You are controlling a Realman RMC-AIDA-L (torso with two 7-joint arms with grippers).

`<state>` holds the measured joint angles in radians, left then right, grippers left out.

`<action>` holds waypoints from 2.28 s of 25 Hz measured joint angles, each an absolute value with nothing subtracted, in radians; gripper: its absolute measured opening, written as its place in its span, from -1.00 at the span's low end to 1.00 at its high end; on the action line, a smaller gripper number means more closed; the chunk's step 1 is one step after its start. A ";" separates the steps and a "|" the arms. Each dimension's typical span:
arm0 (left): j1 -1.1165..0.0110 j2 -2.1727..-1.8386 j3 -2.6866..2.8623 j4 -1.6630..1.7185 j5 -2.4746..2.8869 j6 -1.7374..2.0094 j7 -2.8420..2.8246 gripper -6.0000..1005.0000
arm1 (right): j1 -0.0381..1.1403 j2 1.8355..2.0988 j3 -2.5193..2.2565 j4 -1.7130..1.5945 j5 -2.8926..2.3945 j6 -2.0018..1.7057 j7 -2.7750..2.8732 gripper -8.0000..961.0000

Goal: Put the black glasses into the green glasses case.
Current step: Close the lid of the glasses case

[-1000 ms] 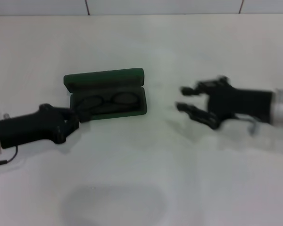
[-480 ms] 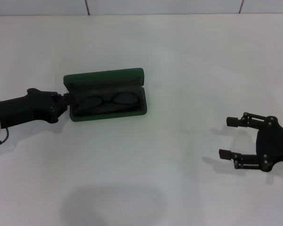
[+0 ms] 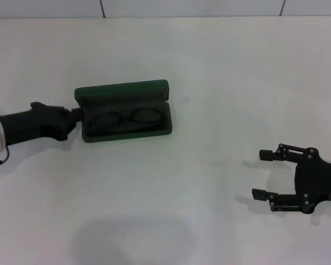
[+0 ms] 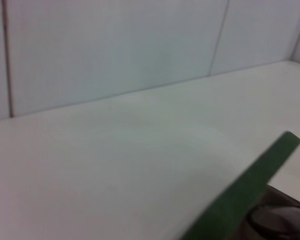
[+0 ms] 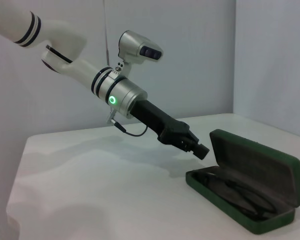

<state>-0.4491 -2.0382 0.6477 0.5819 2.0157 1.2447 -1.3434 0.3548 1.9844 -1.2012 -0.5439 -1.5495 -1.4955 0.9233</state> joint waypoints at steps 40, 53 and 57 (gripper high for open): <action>-0.513 -2.082 0.677 0.590 1.995 1.026 -1.367 -0.98 | 0.363 1.991 -1.197 -0.543 -1.551 -1.496 0.930 0.65; -0.492 -2.037 0.714 0.628 1.964 1.345 -1.616 -0.98 | 0.362 1.990 -1.195 -0.546 -1.544 -1.492 0.926 0.65; -0.482 -2.069 0.719 0.732 1.946 1.392 -1.756 -0.98 | 0.364 1.992 -1.187 -0.545 -1.544 -1.488 0.924 0.65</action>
<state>-0.4824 -2.0687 0.7187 0.7323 1.9459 1.3922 -1.7556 0.3638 1.9915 -1.1872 -0.5448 -1.5436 -1.4879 0.9238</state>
